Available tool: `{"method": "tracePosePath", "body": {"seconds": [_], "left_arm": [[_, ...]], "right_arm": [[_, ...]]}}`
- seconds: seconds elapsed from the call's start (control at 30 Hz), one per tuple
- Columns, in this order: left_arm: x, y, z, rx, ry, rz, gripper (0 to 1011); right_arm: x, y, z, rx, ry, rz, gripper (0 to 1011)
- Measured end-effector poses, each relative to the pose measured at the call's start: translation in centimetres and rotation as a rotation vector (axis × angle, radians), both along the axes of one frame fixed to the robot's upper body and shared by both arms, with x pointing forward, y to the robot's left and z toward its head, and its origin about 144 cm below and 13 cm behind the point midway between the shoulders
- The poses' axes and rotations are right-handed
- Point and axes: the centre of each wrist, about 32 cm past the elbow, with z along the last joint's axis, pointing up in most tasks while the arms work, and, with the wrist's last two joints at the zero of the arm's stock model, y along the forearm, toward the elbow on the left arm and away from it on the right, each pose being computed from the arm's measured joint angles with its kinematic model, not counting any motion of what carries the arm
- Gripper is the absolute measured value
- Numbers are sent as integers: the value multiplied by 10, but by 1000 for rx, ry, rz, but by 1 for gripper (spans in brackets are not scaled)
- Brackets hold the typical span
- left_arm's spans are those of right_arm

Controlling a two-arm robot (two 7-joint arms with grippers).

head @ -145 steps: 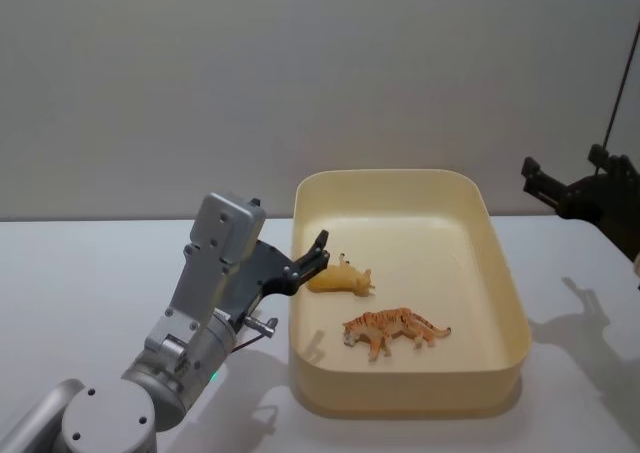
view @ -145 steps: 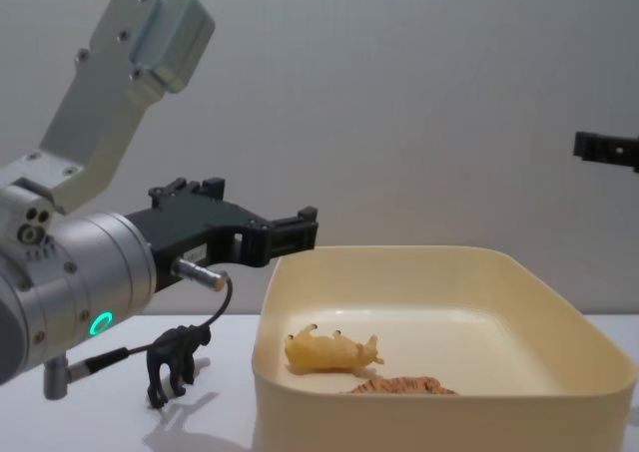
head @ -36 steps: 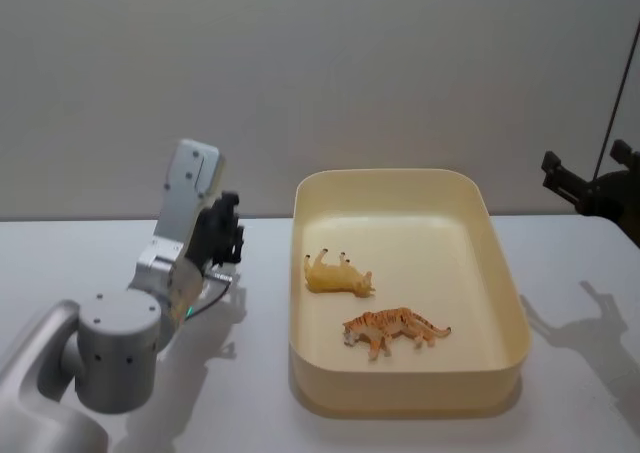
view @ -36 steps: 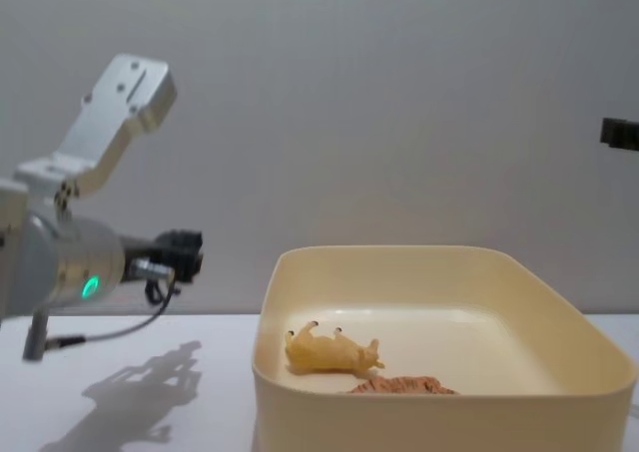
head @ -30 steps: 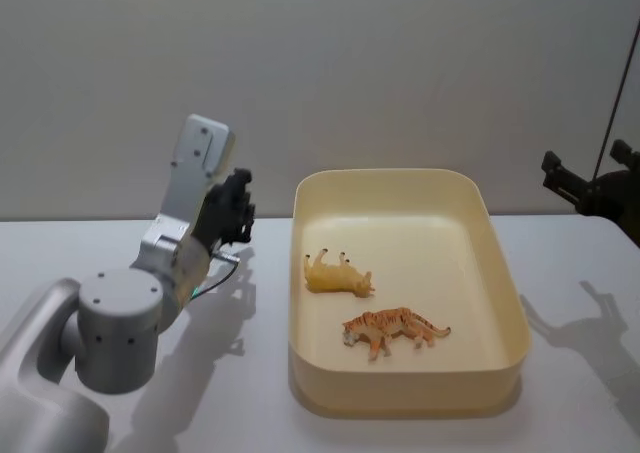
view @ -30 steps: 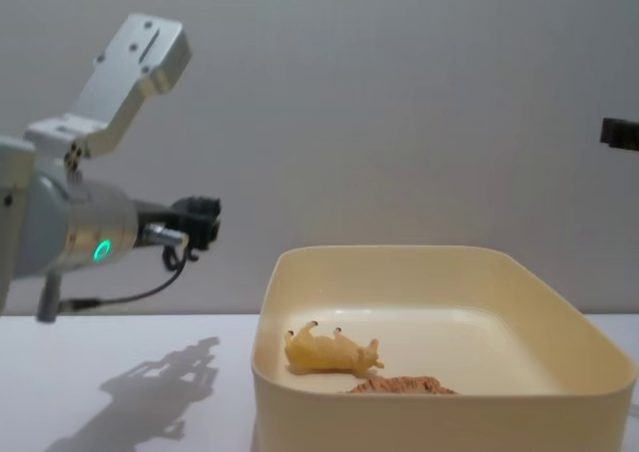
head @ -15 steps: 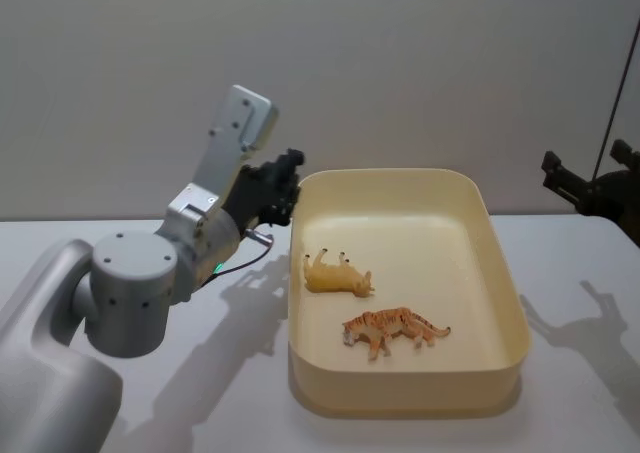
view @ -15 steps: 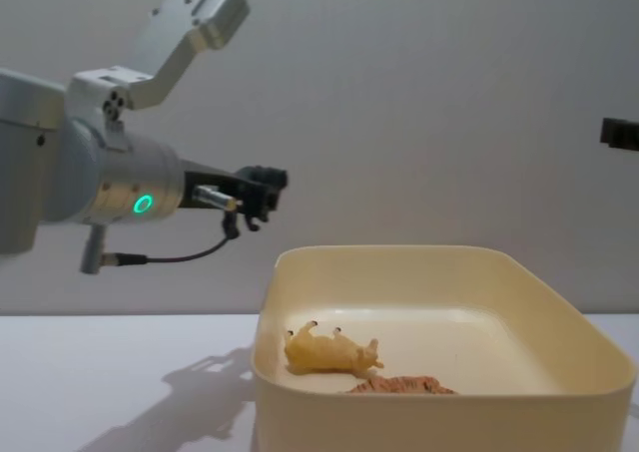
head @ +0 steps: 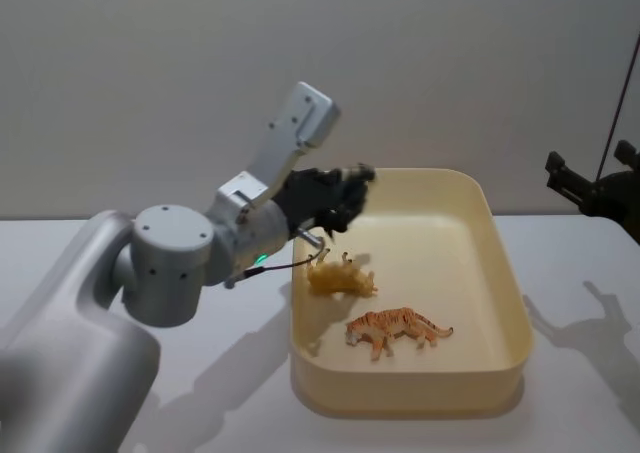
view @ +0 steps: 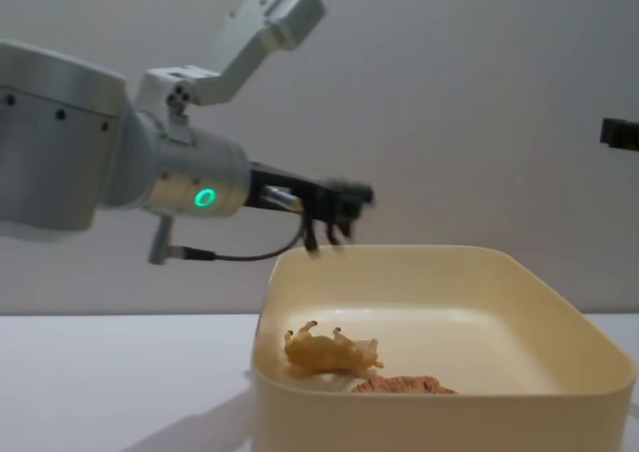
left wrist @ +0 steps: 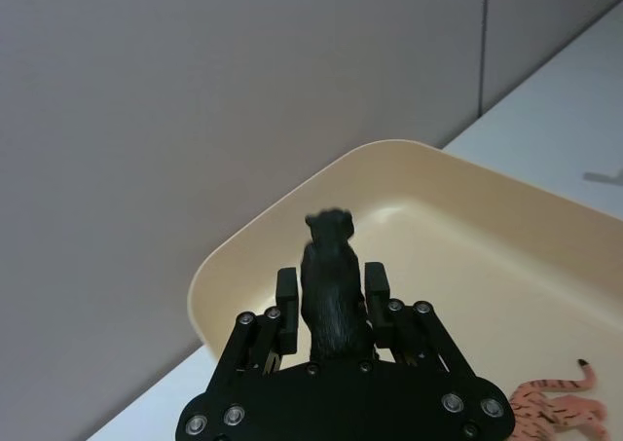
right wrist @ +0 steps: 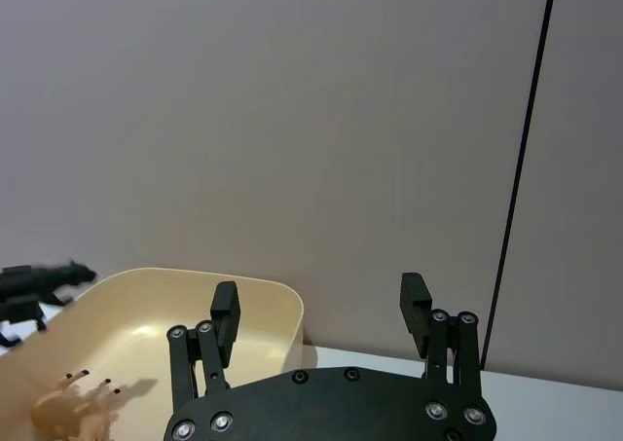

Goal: Pick up the toy alternately with two hands and place it into the central storage box.

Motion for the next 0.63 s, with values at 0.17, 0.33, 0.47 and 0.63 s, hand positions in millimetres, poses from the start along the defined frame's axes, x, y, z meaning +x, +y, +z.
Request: {"method": "tracePosePath", "body": {"seconds": [0.17, 0.33, 0.47, 0.63], "left_arm": [[11, -9, 0, -6, 26, -83, 556], [20, -17, 0, -12, 44, -140, 695], [25, -22, -1, -14, 56, -175, 809], [29, -27, -1, -17, 68, -208, 965]], "right_arm": [[0, 0, 0, 0, 0, 0, 1001], [0, 0, 0, 0, 0, 0, 1001], [0, 0, 0, 0, 0, 0, 1001], [0, 0, 0, 0, 0, 0, 1001]]}}
